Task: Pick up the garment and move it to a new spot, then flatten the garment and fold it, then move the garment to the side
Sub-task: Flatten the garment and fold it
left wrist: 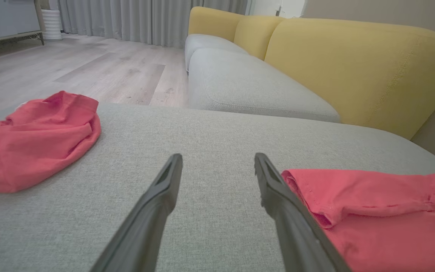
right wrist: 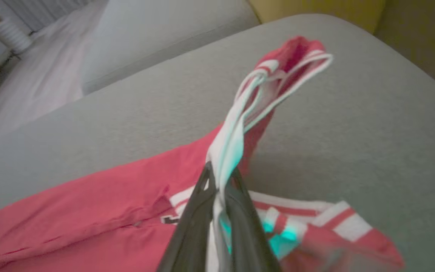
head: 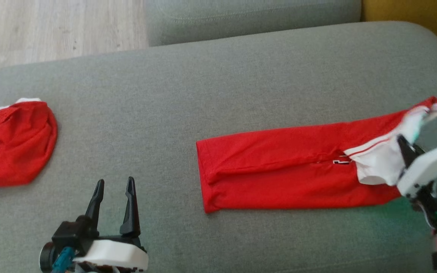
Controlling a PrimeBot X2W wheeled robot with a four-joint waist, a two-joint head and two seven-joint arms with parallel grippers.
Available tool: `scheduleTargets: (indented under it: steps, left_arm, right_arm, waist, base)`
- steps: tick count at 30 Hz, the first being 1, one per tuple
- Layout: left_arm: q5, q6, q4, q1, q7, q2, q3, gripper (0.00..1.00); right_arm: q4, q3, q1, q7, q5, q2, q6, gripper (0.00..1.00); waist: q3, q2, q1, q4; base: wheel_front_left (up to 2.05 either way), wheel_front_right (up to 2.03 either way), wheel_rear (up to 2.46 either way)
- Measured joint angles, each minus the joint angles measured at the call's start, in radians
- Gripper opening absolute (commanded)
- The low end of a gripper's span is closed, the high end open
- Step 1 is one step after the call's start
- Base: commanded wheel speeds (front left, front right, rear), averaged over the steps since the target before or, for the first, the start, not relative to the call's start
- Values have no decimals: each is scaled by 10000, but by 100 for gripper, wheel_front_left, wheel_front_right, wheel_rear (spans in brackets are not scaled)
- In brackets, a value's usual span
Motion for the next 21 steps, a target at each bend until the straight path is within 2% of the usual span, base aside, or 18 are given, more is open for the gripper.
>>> scheduleTargets:
  steps: [5,10,14,21]
  left_arm:
    - [-15,0,40,2,-4,8,19,100]
    - [-17,-2,48,3,-4,17,33,100]
    - [-19,-2,46,2,-4,31,33,100]
    - [-17,-84,88,-57,-2,2,-105,100]
  right_arm:
    - [-1751,1093,256,629,683,337,0,0]
    - [-2435,2382,549,986,1206,974,0,0]
    - [-2370,3425,531,978,1570,1298,0,0]
    - [-867,4801,138,230,2253,1336,-2,0]
  waist:
    - [-272,0,-1,151]
    - [-306,0,-1,469]
    - [-212,0,-1,762]
    - [-49,0,0,1465]
  base:
    - [0,0,0]
    - [0,0,0]
    - [0,0,0]
    - [0,0,0]
